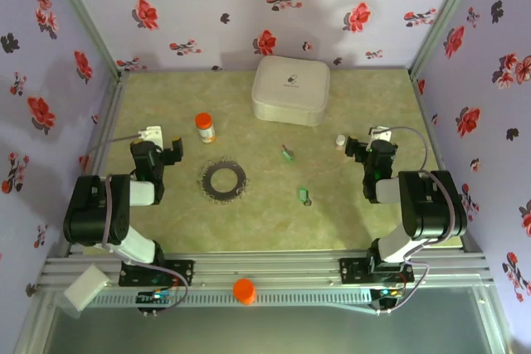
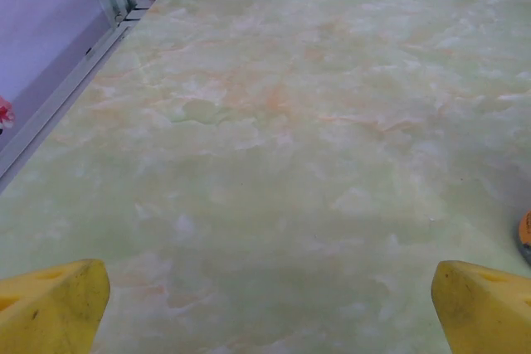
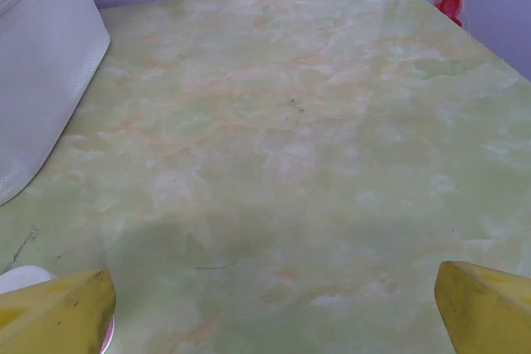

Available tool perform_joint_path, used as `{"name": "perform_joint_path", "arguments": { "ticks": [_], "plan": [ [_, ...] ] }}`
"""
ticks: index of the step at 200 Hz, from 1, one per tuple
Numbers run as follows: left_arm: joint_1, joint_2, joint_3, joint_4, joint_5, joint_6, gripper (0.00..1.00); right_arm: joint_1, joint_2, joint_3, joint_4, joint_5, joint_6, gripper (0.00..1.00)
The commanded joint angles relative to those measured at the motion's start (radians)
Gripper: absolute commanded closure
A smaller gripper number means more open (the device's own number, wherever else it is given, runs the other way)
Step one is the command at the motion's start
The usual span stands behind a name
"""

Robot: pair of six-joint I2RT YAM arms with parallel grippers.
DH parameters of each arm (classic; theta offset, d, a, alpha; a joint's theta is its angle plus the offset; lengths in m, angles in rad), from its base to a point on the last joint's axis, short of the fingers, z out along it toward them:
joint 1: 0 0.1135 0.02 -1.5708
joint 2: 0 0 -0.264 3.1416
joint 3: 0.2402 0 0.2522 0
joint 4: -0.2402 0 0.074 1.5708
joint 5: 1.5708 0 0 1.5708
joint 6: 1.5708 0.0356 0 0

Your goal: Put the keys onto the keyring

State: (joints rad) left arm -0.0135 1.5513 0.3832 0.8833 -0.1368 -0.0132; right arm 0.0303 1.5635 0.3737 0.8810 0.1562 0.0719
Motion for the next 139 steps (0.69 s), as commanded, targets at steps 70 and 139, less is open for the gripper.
{"name": "perform_joint_path", "arguments": {
  "ticks": [70, 139],
  "plan": [
    [0.007, -0.008, 0.014, -0.004, 0.038, 0.013, 0.00, -0.009, -0.005, 0.021, -0.007, -0.003, 0.003, 0.01],
    [0.008, -0.007, 0.017, -0.008, 0.038, 0.013, 0.00, -0.021, -0.003, 0.027, -0.018, -0.018, 0.014, 0.01]
  ]
}}
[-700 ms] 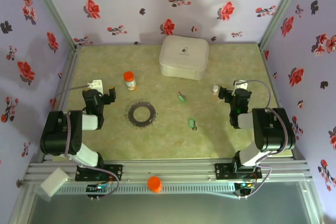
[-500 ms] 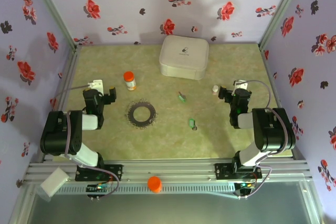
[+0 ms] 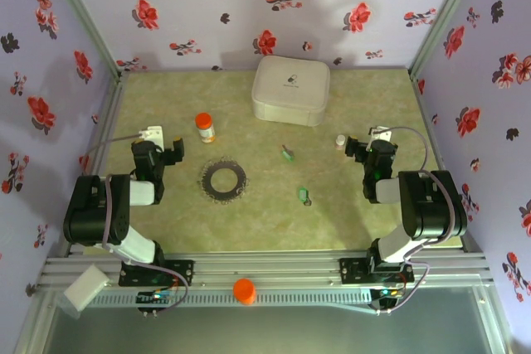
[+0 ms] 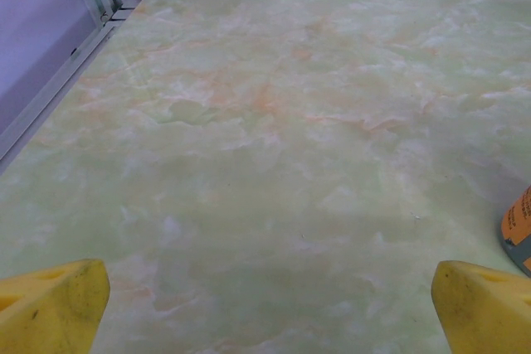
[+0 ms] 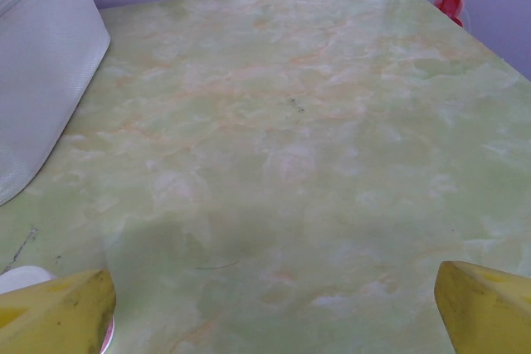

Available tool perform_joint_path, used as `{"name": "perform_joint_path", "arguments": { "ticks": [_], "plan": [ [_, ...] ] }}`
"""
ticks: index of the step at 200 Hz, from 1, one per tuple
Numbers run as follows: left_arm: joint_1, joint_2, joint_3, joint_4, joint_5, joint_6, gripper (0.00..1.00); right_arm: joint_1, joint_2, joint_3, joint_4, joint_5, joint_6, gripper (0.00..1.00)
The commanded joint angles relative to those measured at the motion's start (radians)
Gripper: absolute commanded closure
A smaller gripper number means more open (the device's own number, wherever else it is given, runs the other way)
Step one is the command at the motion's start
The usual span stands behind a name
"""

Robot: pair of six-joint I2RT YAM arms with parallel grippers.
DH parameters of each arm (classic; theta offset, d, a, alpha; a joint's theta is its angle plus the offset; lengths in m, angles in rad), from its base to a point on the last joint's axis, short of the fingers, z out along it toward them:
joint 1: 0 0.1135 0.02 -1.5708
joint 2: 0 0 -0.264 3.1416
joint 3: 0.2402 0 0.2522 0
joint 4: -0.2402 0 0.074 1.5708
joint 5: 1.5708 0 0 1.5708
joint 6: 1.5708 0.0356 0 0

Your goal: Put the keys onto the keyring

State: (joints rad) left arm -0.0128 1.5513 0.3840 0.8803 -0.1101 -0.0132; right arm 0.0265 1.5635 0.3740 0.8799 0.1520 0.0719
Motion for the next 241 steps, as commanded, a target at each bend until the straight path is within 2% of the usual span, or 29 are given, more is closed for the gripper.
{"name": "perform_joint_path", "arguments": {
  "ticks": [1, 66, 80, 94, 103, 116, 130, 163, 188, 217, 241],
  "plan": [
    [0.007, -0.007, 0.016, -0.005, 0.012, 0.013, 0.00, -0.017, -0.003, 0.027, -0.017, -0.015, 0.014, 0.01],
    [0.009, -0.015, -0.001, 0.025, 0.018, 0.018, 0.00, -0.037, -0.018, 0.020, 0.000, -0.063, 0.024, 0.02],
    [0.004, -0.080, -0.029, 0.027, 0.013, 0.019, 0.02, -0.033, -0.109, 0.052, -0.149, -0.082, 0.005, 0.03],
    [-0.013, -0.189, -0.025, -0.077, -0.024, 0.026, 0.03, -0.014, -0.217, 0.109, -0.314, -0.067, -0.011, 0.04],
    [-0.030, -0.248, -0.013, -0.138, -0.057, 0.033, 0.02, 0.017, -0.265, 0.125, -0.343, -0.036, 0.005, 0.04],
    [-0.062, -0.315, 0.012, -0.217, -0.125, 0.013, 0.01, 0.055, -0.319, 0.141, -0.358, -0.062, 0.050, 0.06],
    [-0.079, -0.374, 0.046, -0.322, -0.106, -0.068, 0.00, 0.101, -0.353, 0.175, -0.415, -0.102, 0.123, 0.10],
    [-0.175, -0.425, 0.122, -0.548, -0.096, -0.244, 0.00, 0.244, -0.367, 0.303, -0.720, -0.188, 0.277, 0.12],
    [-0.248, -0.403, 0.165, -0.696, -0.092, -0.404, 0.00, 0.410, -0.317, 0.392, -0.909, -0.210, 0.341, 0.13],
    [-0.328, -0.367, 0.207, -0.870, -0.074, -0.536, 0.00, 0.605, -0.204, 0.457, -0.975, -0.298, 0.380, 0.15],
    [-0.366, -0.358, 0.177, -0.940, -0.039, -0.676, 0.00, 0.695, -0.068, 0.546, -1.046, -0.363, 0.331, 0.25]
  ]
}}
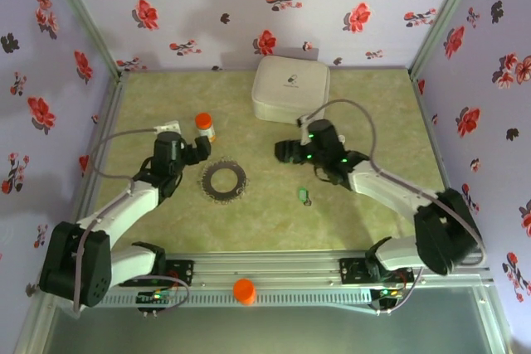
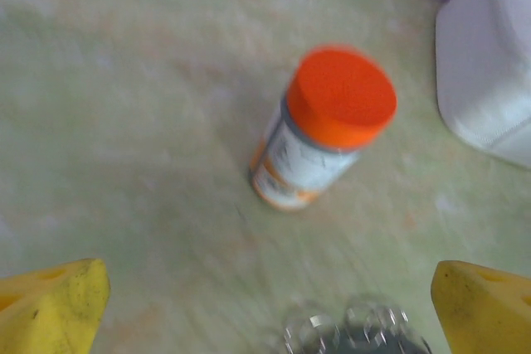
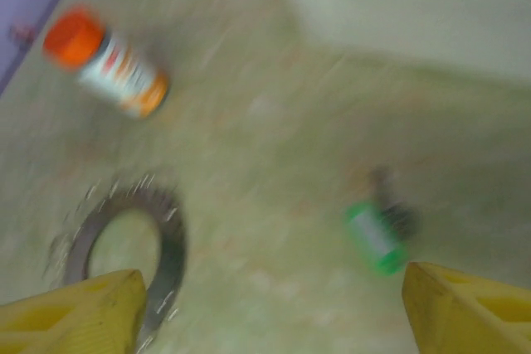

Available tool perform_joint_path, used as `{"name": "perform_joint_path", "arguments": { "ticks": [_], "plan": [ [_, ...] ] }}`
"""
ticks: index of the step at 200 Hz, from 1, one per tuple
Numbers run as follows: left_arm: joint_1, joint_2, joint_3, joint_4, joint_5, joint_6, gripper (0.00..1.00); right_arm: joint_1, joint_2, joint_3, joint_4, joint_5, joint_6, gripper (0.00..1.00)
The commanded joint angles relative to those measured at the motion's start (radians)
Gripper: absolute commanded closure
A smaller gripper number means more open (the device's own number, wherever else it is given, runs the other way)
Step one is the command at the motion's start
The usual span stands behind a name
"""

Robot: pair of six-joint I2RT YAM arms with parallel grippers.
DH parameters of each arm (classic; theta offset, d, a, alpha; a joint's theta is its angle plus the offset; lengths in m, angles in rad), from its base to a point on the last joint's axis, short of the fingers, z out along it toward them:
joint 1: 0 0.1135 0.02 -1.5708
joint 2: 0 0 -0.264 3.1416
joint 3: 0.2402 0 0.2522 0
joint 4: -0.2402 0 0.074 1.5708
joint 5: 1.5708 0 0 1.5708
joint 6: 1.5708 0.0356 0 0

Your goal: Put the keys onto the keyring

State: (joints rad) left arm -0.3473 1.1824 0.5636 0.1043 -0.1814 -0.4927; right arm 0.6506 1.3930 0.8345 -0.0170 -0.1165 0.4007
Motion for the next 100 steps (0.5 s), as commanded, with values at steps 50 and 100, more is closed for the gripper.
{"name": "perform_joint_path", "arguments": {
  "ticks": [50, 100],
  "plan": [
    [-0.119, -0.051, -0.076, -0.250, 0.030, -0.289, 0.01, 0.126, 0.319, 0.175, -0.086, -0.192, 0.087, 0.39],
    [-0.134, -0.147, -0.155, -0.236, 0.025, -0.324, 0.01, 0.134, 0.487, 0.248, -0.028, -0.313, 0.142, 0.52]
  ]
}}
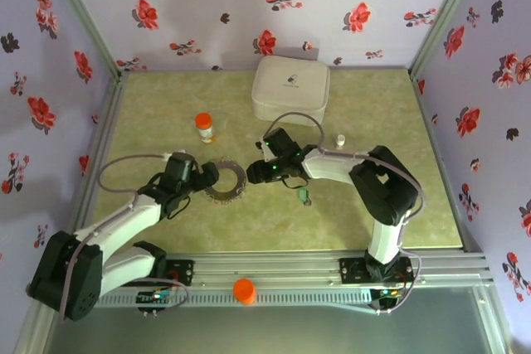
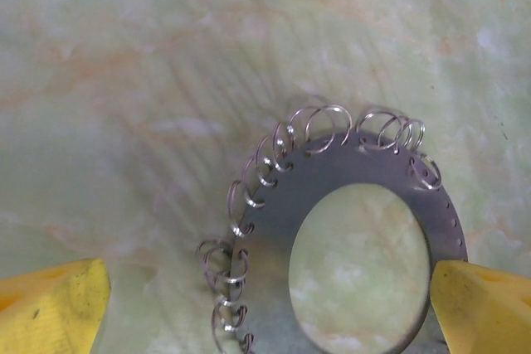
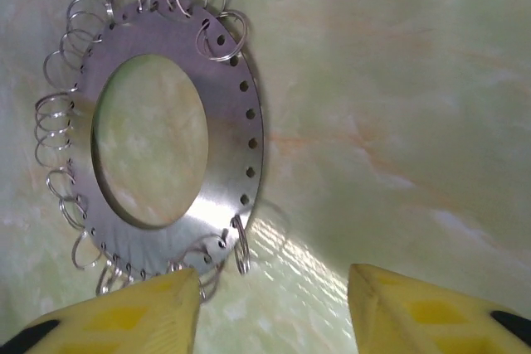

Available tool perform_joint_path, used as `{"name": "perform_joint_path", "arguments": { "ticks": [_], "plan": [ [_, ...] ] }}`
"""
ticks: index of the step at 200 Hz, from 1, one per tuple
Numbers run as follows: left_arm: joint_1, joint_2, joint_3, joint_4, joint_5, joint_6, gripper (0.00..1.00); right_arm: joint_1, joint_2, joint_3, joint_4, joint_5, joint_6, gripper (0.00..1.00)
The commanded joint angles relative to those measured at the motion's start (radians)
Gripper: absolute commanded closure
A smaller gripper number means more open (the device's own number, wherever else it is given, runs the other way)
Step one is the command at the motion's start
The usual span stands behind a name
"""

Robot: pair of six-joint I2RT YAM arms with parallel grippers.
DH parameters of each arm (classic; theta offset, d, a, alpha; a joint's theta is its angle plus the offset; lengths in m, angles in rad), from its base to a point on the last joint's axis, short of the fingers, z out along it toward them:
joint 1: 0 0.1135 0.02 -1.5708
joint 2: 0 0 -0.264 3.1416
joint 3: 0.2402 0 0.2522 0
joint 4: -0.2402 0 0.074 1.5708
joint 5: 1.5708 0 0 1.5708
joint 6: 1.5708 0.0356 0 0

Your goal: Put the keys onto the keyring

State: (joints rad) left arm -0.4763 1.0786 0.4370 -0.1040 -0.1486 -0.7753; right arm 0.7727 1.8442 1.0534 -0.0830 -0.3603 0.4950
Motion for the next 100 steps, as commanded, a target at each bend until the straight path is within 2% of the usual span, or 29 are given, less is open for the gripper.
{"name": "perform_joint_path", "arguments": {
  "ticks": [1, 47, 100],
  "plan": [
    [-0.005, -0.045, -0.029, -0.028, -0.008, -0.040, 0.01, 0.012, 0.037, 0.030, 0.038, -0.069, 0.048, 0.53],
    [-0.005, -0.081, -0.049, -0.030, -0.017, -0.033, 0.01, 0.020, 0.082, 0.049, 0.049, -0.089, 0.052, 0.61],
    [-0.006, -0.123, -0.072, -0.030, -0.028, -0.048, 0.01, 0.021, 0.113, 0.073, 0.038, -0.112, 0.040, 0.81]
  ]
}}
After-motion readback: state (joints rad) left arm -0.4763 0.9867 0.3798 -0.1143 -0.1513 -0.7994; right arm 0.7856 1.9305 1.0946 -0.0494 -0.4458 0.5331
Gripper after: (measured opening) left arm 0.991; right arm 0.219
